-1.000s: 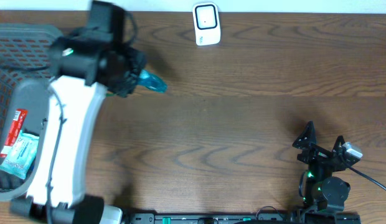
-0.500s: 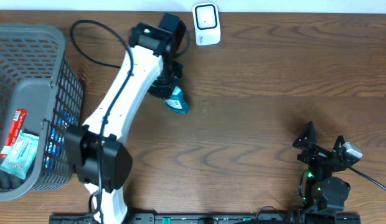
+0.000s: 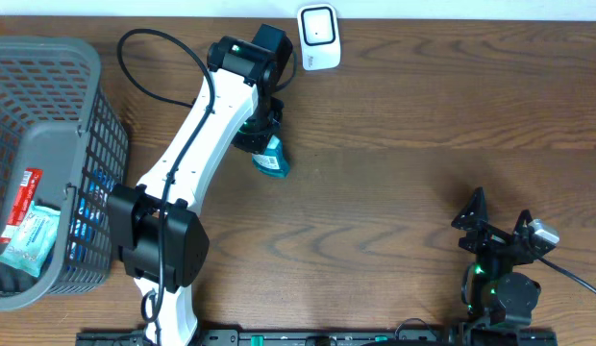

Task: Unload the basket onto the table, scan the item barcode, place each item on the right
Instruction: 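Carry the spray bottle with the left gripper toward the white scanner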

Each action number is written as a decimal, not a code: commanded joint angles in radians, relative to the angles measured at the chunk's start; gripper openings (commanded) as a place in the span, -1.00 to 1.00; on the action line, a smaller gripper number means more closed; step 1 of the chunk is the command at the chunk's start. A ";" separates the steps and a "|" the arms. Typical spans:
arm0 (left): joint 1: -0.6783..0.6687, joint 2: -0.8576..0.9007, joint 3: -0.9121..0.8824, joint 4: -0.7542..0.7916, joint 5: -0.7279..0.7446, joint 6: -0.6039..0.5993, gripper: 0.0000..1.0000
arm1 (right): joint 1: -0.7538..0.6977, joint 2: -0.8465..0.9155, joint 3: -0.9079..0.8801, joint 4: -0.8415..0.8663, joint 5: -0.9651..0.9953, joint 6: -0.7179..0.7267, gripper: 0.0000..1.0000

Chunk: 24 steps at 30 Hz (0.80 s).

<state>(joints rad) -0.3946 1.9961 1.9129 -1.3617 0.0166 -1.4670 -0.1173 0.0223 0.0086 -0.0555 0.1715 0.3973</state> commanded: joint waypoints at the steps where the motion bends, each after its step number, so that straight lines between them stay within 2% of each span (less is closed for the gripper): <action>1: 0.002 -0.010 0.007 -0.006 -0.037 -0.013 -0.32 | 0.014 0.023 -0.003 -0.001 0.002 -0.013 0.98; 7: 0.003 -0.010 0.006 -0.007 -0.059 -0.018 -0.32 | 0.014 0.045 -0.003 -0.001 0.002 -0.013 0.98; 18: 0.003 -0.008 -0.052 -0.006 -0.072 -0.110 -0.31 | 0.014 0.045 -0.003 -0.001 0.002 -0.013 0.99; 24: 0.002 0.025 -0.071 0.006 -0.080 -0.109 -0.30 | 0.014 0.045 -0.003 -0.001 0.002 -0.013 0.99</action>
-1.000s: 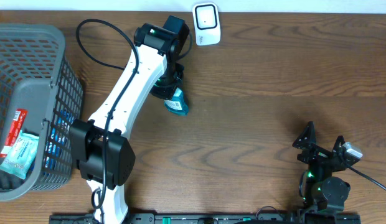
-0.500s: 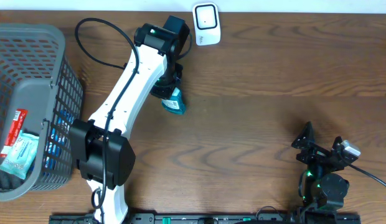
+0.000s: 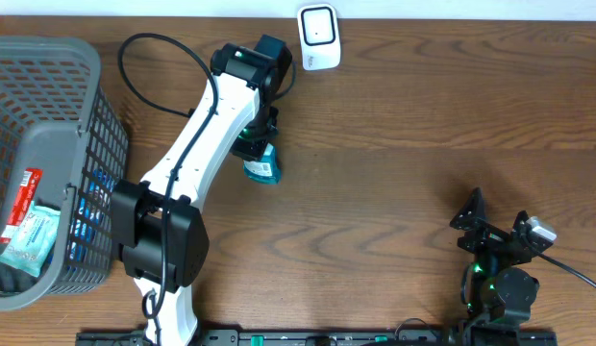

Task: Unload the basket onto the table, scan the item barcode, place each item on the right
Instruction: 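Carry the spray bottle with the left gripper toward the white scanner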

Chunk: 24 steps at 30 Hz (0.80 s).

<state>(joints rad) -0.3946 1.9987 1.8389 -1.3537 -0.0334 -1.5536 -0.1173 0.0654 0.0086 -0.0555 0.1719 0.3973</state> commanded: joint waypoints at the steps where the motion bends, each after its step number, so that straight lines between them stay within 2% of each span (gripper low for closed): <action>1: 0.002 0.033 0.001 0.003 -0.032 -0.023 -0.30 | 0.014 0.002 -0.003 -0.001 0.002 -0.013 0.99; 12: 0.003 0.130 0.001 0.106 -0.078 -0.023 -0.28 | 0.014 0.002 -0.003 -0.001 0.002 -0.013 0.98; 19: 0.003 0.129 0.002 0.117 -0.092 -0.023 -0.15 | 0.014 0.002 -0.003 -0.001 0.002 -0.013 0.98; 23: 0.003 0.129 0.002 0.118 -0.092 -0.023 0.01 | 0.014 0.002 -0.003 -0.001 0.002 -0.013 0.98; 24: 0.003 0.129 0.002 0.118 -0.092 -0.021 0.20 | 0.014 0.002 -0.003 -0.001 0.002 -0.013 0.99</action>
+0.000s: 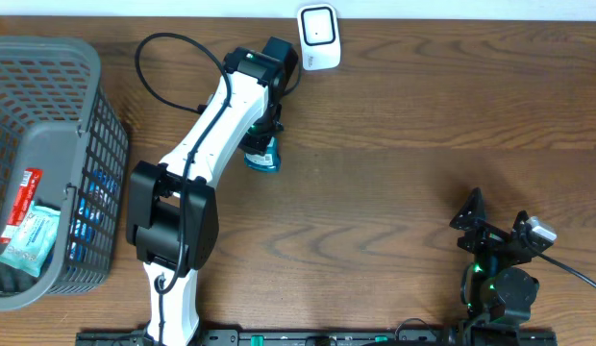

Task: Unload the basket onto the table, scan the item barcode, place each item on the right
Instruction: 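Carry the spray bottle with the left gripper toward the white scanner, then lower the spray bottle onto the table and open the left gripper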

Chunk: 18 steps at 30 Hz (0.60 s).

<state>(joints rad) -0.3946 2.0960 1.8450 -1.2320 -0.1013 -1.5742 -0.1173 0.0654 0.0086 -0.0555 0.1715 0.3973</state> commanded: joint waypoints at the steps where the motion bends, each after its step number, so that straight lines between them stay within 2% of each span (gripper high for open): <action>1: 0.003 0.032 -0.003 -0.004 -0.024 0.008 0.25 | 0.014 0.002 -0.003 -0.001 0.002 -0.013 0.98; 5: 0.003 0.024 -0.002 -0.005 -0.023 0.033 0.71 | 0.014 0.002 -0.003 -0.001 0.002 -0.013 0.98; 15: 0.009 -0.075 -0.001 -0.008 -0.025 0.058 0.96 | 0.014 0.002 -0.003 -0.001 0.002 -0.013 0.99; 18: 0.024 -0.115 -0.001 -0.008 -0.024 0.067 0.97 | 0.014 0.002 -0.003 -0.001 0.002 -0.013 0.99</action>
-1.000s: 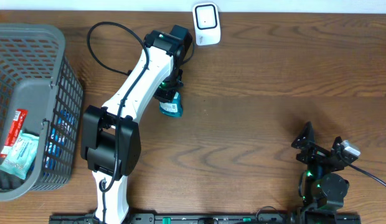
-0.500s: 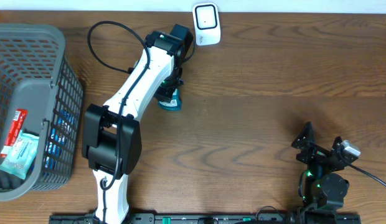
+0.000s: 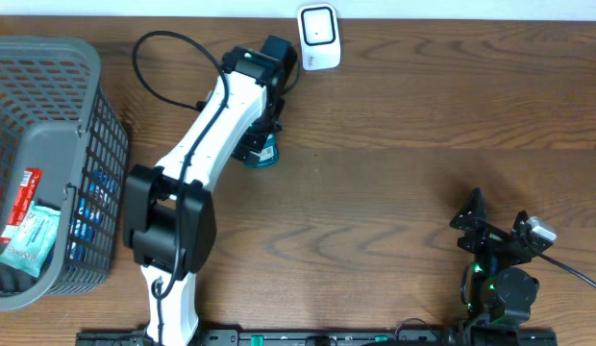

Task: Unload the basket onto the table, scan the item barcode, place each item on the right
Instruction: 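Lower the spray bottle onto the table and open the left gripper, then move the left gripper back into the basket toward the tissue pack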

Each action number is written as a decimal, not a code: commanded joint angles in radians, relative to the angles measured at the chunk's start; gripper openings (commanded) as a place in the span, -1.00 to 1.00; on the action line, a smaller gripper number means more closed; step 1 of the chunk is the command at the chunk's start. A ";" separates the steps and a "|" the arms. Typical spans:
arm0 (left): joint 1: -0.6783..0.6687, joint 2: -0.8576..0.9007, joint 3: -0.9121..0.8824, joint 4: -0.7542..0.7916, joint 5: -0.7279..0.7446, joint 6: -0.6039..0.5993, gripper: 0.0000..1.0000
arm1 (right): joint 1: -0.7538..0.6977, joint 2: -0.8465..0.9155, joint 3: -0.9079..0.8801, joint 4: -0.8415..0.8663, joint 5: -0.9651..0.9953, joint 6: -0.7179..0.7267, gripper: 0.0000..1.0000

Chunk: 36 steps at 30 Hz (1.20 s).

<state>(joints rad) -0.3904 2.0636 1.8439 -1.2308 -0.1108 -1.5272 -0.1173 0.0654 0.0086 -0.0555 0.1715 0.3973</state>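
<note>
A small teal item (image 3: pixel 264 153) hangs just above the table under the wrist of my left arm, and my left gripper (image 3: pixel 259 145) is shut on it. The wrist hides most of the fingers and the upper part of the item. The white barcode scanner (image 3: pixel 318 37) stands at the table's far edge, up and to the right of the held item. Far from both, my right gripper (image 3: pixel 492 223) rests at the near right with its fingers spread and nothing between them.
A grey wire basket (image 3: pixel 96 115) fills the left side and holds a few packets, one red-labelled and one pale blue. A black cable (image 3: pixel 159 58) loops from the left arm over the table behind it.
The teal item sits a touch farther back, more tucked under the left wrist. The left arm's elbow has shifted slightly left. The right arm has not moved.
The left gripper held the teal item below and left of the scanner throughout. The item first hung tilted to the right, then lay nearer and more to the left, then moved back toward the scanner, where it now sits slightly closer still. The right arm stayed parked.
</note>
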 commanded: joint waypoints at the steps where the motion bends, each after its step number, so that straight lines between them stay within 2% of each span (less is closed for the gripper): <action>1: 0.023 -0.092 0.000 -0.008 -0.014 0.023 0.96 | 0.014 0.002 -0.003 -0.001 0.002 -0.013 0.99; 10: 0.041 -0.114 0.002 -0.002 -0.018 0.042 0.98 | 0.014 0.002 -0.003 -0.001 0.002 -0.013 0.99; 13: 0.059 -0.129 0.023 -0.002 -0.034 0.085 0.99 | 0.014 0.002 -0.003 -0.001 0.002 -0.013 0.99; 17: 0.108 -0.193 0.070 -0.006 -0.037 0.219 0.99 | 0.014 0.002 -0.003 -0.001 0.002 -0.013 0.99; 20: 0.158 -0.276 0.103 -0.005 -0.041 0.366 1.00 | 0.014 0.002 -0.003 -0.001 0.002 -0.013 0.98; 23: 0.228 -0.377 0.133 -0.006 -0.044 0.488 1.00 | 0.014 0.002 -0.003 -0.001 0.002 -0.013 0.98; 26: 0.309 -0.480 0.151 -0.005 -0.044 0.556 0.96 | 0.014 0.002 -0.003 -0.001 0.002 -0.013 0.98; 31: 0.483 -0.610 0.152 -0.002 -0.044 0.593 0.96 | 0.014 0.002 -0.003 -0.001 0.002 -0.013 0.99; 36: 0.706 -0.624 0.152 -0.055 -0.043 0.600 0.96 | 0.014 0.002 -0.003 -0.001 0.002 -0.013 0.99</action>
<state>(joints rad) 0.2207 1.3987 2.0003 -1.2560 -0.1413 -0.9665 -0.1173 0.0654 0.0086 -0.0555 0.1719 0.3973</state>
